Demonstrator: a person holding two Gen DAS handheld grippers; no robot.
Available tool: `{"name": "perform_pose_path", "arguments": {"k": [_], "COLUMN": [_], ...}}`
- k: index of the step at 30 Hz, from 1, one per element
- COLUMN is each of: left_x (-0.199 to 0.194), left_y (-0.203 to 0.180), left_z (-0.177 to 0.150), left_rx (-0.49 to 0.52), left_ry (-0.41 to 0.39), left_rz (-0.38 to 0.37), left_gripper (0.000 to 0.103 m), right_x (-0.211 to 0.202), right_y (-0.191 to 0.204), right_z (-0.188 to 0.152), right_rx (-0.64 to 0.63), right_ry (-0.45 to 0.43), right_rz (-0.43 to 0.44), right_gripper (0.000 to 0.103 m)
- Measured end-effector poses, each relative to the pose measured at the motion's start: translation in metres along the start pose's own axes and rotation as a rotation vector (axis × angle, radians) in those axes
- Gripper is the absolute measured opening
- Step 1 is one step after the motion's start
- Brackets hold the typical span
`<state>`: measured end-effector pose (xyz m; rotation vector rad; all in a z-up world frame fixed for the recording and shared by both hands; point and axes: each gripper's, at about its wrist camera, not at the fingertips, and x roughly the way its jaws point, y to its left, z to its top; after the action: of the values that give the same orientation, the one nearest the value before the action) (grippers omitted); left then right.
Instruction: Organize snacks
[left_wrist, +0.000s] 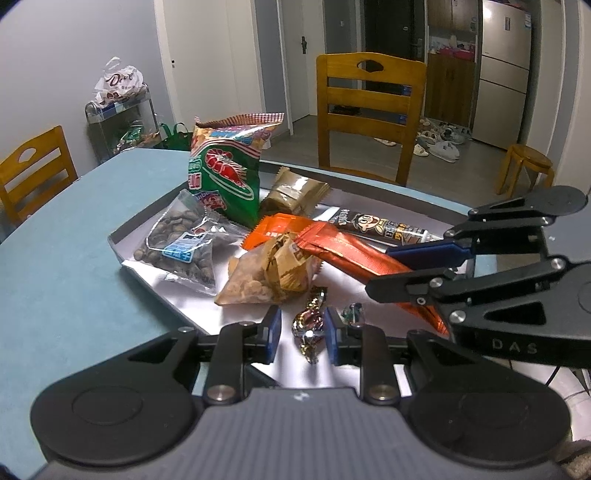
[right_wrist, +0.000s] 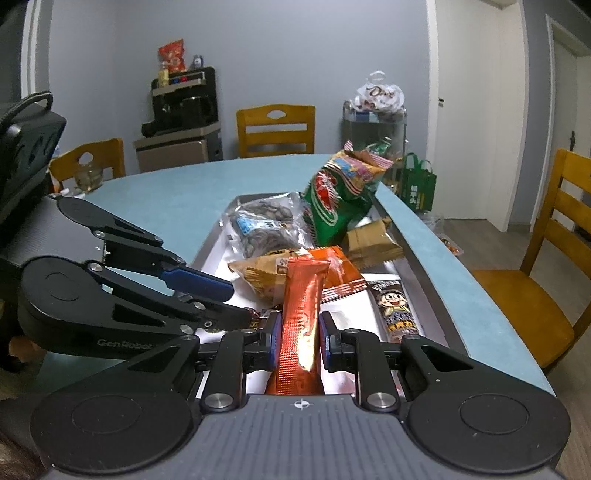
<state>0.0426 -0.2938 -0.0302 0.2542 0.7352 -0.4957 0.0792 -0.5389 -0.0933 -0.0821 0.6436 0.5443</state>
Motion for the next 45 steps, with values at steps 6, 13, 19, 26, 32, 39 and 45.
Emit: {"name": "perform_pose_path", "arguments": {"k": [6,13,19,26,32,39,45], "left_x": [-0.004,-0.009,-0.020,-0.040,-0.062,-0.074,-0.070], "left_y": [0.005,0.012,0.021,0.034,0.049,0.056,0.052], "left_z": [0.000,-0.001,-0.002,-0.008,-0.023,-0.049,-0.067], "left_rx": [-0.012,-0.029,-0.051,-0.076,-0.090,-0.044,-0.006], "left_ry": [-0.017,-0.034,-0.058,-0.077,-0.088,-0.042,-0.005], "left_rz": [0.011,0.032,0.057,0.042,0.032,0.019,-0.003], "left_gripper": [0.050,0.061,0.088,0.094,0.095,0.096,0.098], "right_x": [0.004,0.000,-0.013,-0.035,-0.047,-0.049,-0.039], "right_y": [-0.003,-0.005,-0.004,0.005,0.010,0.039,0.066], "right_z": [-0.001,0.002,0.007,0.015,0.012,-0.006,-0.027], "right_rx": [0.014,0.042,0.071,0.063,0.105,0.148,0.216], "right_ry": [0.012,0.001,-0.039,-0.108,-0.135,-0.080,-0.001], "right_rz": [-0.014,-0.034,-0.035,-0.096,-0.190,-0.216,-0.234], "right_gripper": [0.024,0.048,0.080,0.103,0.103,0.103,0.103]}}
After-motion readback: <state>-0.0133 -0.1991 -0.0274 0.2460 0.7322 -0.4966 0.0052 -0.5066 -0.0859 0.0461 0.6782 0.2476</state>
